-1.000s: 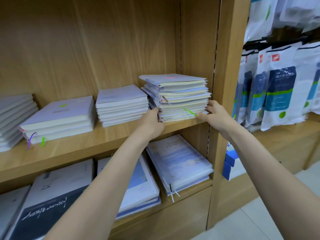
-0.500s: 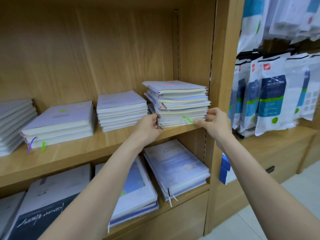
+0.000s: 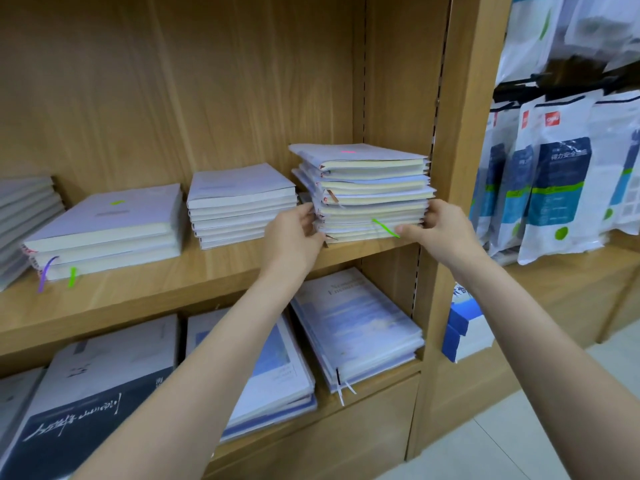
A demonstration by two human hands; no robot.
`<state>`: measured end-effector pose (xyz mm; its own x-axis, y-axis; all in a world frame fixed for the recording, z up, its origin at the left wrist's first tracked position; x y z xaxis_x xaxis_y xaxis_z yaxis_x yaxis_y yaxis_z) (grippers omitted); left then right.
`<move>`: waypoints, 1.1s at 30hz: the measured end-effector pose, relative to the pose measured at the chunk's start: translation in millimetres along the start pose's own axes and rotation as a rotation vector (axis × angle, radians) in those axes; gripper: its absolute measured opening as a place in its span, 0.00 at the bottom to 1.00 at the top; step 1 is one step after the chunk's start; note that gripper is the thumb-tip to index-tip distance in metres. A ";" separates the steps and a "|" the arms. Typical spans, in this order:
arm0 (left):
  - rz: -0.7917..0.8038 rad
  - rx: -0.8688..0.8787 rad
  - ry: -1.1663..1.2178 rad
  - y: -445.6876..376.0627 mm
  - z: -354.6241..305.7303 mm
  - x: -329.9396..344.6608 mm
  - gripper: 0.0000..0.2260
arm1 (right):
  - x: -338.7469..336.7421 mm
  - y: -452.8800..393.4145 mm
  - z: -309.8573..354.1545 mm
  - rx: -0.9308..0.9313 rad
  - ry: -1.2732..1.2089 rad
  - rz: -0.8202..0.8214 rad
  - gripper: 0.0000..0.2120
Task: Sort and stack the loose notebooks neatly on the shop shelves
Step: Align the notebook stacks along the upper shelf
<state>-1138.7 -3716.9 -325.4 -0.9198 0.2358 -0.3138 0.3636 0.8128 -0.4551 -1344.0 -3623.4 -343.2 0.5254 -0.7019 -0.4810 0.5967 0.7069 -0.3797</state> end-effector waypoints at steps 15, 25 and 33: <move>-0.184 0.163 -0.072 20.8 -13.4 -3.4 0.12 | -7.5 -3.4 6.4 -0.076 0.142 -0.045 0.18; -0.007 0.091 0.162 19.0 -9.0 -0.4 0.26 | -11.5 6.7 12.6 -0.065 -0.109 0.108 0.20; 0.266 -0.034 0.099 -2.1 -1.1 25.7 0.41 | -0.6 -1.7 25.2 -0.015 -0.451 0.106 0.32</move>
<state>-1163.3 -3711.9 -331.6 -0.8035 0.4921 -0.3350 0.5901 0.7325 -0.3394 -1330.1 -3626.4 -322.3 0.7962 -0.5916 -0.1270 0.5188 0.7755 -0.3599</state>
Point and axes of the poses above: each hand's wrist, its own y-axis away from the middle knuckle, its own x-axis out of the palm, z = x × y, the point moved 9 cm from there along -y, towards the middle knuckle, and after that the axes turned 6 degrees about y, right-handed, at the moved point
